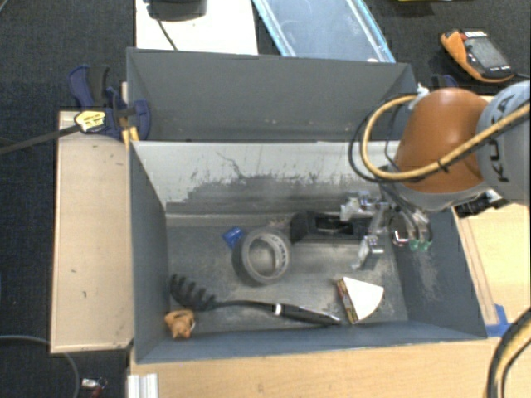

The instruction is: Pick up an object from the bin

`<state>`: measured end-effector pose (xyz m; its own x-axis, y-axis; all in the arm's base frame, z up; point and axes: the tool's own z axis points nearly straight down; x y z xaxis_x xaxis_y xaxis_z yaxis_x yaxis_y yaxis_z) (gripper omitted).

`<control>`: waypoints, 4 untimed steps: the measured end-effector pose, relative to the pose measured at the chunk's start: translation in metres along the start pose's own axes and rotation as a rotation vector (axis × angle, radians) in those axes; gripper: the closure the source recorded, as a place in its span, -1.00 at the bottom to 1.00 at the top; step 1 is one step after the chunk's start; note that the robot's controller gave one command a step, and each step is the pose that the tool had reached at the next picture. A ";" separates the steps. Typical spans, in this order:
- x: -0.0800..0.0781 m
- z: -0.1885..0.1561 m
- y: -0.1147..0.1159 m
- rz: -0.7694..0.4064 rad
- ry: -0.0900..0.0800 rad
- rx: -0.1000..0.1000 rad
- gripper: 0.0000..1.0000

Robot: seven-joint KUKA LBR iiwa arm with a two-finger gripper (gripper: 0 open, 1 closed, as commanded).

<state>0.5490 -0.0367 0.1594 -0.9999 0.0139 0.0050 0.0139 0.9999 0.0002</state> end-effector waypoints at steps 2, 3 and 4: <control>-0.002 -0.004 0.000 -0.003 -0.008 0.001 1.00; -0.010 0.047 -0.028 0.060 -0.015 0.000 1.00; -0.015 0.058 -0.017 0.073 -0.019 0.007 1.00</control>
Offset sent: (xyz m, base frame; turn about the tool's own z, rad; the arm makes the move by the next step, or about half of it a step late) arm 0.0000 0.0000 0.0000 0.0000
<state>0.5636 -0.0540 0.1017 -0.9961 0.0869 -0.0147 0.0870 0.9962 -0.0061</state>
